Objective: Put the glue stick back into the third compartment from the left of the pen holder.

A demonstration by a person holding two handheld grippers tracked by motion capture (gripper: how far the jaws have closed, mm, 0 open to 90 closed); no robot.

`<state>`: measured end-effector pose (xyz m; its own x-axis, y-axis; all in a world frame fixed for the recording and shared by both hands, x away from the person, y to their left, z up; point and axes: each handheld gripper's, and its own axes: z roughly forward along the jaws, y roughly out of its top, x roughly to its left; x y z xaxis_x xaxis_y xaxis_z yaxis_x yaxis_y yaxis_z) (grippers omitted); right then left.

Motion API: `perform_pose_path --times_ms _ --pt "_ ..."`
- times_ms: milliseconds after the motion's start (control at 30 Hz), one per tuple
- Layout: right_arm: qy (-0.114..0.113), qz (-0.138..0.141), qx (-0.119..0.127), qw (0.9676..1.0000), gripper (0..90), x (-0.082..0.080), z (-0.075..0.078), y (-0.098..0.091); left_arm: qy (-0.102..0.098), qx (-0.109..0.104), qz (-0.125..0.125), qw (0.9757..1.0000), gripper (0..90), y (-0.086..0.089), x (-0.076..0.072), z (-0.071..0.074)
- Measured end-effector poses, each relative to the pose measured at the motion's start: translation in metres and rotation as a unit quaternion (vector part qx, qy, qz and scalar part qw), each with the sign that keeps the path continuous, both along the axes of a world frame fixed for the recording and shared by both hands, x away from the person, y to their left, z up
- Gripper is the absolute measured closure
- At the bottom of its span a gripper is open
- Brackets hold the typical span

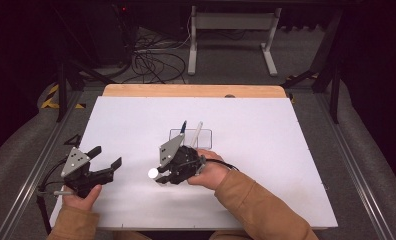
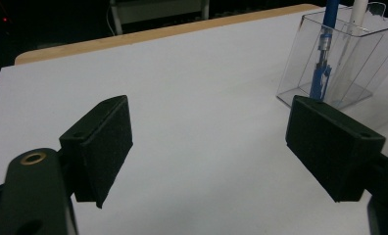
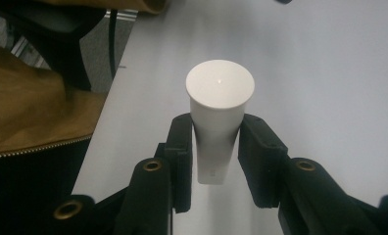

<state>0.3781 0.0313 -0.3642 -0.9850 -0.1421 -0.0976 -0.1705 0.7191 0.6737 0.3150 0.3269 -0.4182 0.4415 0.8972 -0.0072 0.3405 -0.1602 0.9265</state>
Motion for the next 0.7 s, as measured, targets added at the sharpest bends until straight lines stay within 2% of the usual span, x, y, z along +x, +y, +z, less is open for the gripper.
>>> perform_pose_path --times_ms 67,367,533,700 --pt "-0.001 -0.007 0.013 0.9999 68.0 0.001 0.004 -0.005 0.000 0.000 0.000 1.0000 18.4 0.000 0.000 0.000" --pt "0.001 -0.055 0.042 0.9976 67.9 0.007 0.017 -0.029 0.000 0.000 -0.001 1.0000 18.4 -0.001 0.000 0.000" --pt "0.006 -0.089 0.058 0.9943 67.9 0.010 0.022 -0.043 -0.001 0.002 -0.001 1.0000 18.4 -0.001 0.001 -0.001" --pt "0.013 -0.126 0.076 0.9890 67.8 0.013 0.026 -0.057 -0.001 0.003 -0.002 1.0000 18.4 -0.001 0.001 -0.001"
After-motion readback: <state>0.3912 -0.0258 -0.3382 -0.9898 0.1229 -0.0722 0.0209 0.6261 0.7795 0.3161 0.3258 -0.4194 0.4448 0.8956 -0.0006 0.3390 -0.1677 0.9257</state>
